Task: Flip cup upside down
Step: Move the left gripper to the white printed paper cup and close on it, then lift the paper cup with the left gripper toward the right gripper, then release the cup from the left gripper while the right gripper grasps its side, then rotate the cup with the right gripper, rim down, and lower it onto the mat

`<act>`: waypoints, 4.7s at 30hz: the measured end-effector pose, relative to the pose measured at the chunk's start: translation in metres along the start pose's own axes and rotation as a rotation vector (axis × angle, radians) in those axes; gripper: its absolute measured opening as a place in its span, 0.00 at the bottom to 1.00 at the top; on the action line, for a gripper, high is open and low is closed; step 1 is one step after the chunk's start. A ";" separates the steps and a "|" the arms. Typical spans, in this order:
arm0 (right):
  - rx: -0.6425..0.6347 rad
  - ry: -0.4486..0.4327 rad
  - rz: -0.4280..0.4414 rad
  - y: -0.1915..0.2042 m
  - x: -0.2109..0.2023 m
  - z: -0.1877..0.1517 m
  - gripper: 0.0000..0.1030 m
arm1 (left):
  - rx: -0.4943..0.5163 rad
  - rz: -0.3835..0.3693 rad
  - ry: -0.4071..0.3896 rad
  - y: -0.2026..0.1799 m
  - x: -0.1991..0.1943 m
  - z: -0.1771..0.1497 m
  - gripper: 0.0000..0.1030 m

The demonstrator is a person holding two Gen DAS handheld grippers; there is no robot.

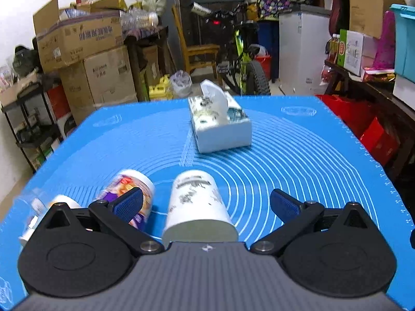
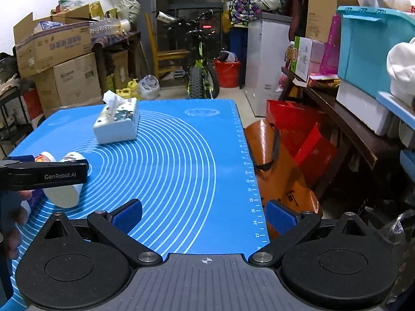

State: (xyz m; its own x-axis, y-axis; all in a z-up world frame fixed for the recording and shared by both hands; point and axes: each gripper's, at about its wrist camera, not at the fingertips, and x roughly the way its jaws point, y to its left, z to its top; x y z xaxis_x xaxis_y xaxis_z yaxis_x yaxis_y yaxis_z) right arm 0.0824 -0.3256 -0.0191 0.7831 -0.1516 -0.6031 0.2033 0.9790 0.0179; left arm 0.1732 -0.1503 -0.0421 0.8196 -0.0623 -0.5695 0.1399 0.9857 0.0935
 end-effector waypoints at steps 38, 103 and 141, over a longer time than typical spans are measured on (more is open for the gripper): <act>0.026 0.013 0.008 -0.001 -0.008 -0.010 0.98 | 0.031 -0.104 0.063 0.004 -0.056 -0.023 0.60; -0.122 0.154 0.212 0.090 -0.037 -0.001 0.98 | -0.036 -0.070 0.070 0.093 -0.122 -0.042 0.97; -0.175 0.157 0.269 0.149 0.021 -0.001 0.60 | -0.154 -0.053 0.160 0.153 -0.095 -0.072 0.97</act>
State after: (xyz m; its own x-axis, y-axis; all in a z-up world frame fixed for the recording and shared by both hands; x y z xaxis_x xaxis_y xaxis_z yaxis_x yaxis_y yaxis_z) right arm 0.1284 -0.1828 -0.0302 0.6922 0.1247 -0.7108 -0.1123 0.9916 0.0646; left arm 0.0768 0.0175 -0.0322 0.7130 -0.1012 -0.6938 0.0838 0.9947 -0.0590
